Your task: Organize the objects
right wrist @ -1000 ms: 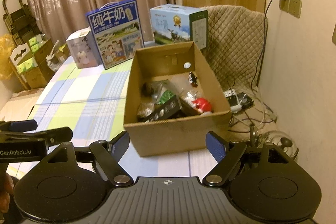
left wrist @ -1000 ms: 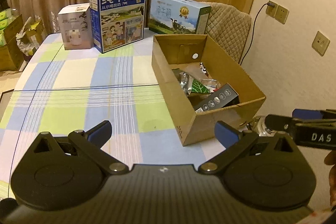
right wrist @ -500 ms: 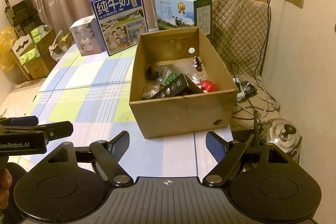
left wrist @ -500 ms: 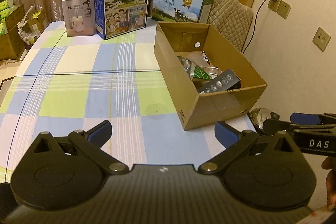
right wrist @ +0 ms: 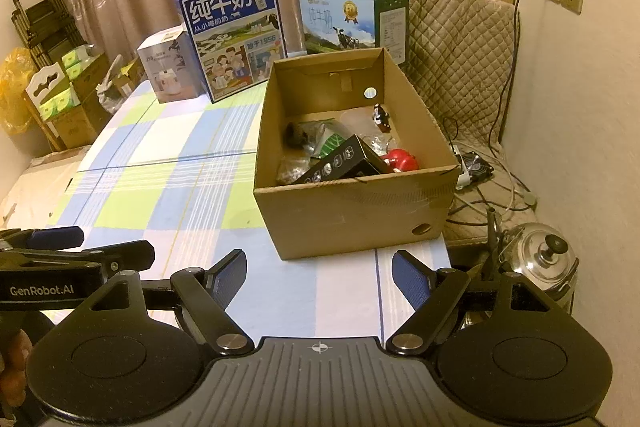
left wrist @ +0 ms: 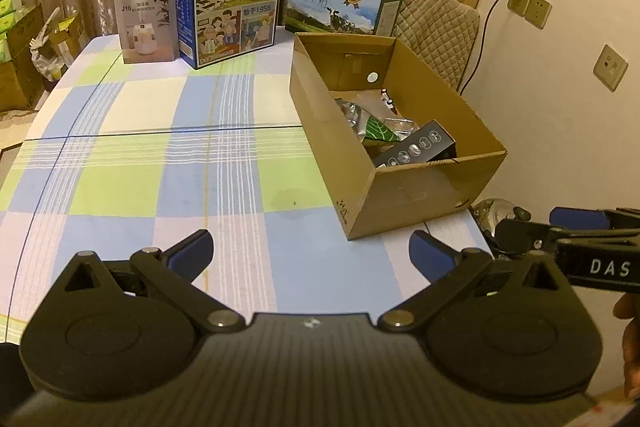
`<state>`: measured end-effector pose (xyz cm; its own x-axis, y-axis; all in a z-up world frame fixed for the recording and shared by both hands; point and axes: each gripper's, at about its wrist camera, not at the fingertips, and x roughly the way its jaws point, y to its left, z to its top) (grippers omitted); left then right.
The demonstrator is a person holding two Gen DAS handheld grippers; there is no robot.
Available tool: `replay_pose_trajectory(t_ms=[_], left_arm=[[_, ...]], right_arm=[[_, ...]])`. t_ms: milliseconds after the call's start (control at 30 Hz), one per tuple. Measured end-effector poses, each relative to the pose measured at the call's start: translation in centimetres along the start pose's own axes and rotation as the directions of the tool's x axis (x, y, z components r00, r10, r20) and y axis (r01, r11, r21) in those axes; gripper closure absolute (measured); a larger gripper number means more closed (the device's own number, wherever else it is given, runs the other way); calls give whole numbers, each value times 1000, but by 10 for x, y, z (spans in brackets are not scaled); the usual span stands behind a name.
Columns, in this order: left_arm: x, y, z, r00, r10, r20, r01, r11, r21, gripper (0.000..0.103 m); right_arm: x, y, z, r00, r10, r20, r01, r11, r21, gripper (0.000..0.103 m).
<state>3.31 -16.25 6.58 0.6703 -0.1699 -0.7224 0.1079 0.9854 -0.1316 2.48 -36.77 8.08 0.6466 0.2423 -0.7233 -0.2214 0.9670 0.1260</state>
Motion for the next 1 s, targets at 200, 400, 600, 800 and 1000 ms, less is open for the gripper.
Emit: replay_pose_trajectory(t_ms=[200,400,600,800,1000], left_arm=[[1,0,-2,1000,0,-8,0,1000,0,1],[2,0,-2,1000,-2,-10,2,1000,3,1],[3,-1,-3,1000,-1,-9,1,1000,3,1],[3,0,-4,1000,-2,-9,2,1000,3,0],[3,1,-4,1000,-4,-4,4,1000,4,1]], right_arm=[[1,3,-1,1000,5,-5,-5,1000,-6,26],[1,3,-1,1000,4,-6,-4,1000,-7,26],[1,3,-2,1000,4,-7,-4,1000,-7,26],[3,4,-4,1000,8,-11,-8,1000,-10,26],[3,4,-4,1000,8,-13,-8,1000,-10,26]])
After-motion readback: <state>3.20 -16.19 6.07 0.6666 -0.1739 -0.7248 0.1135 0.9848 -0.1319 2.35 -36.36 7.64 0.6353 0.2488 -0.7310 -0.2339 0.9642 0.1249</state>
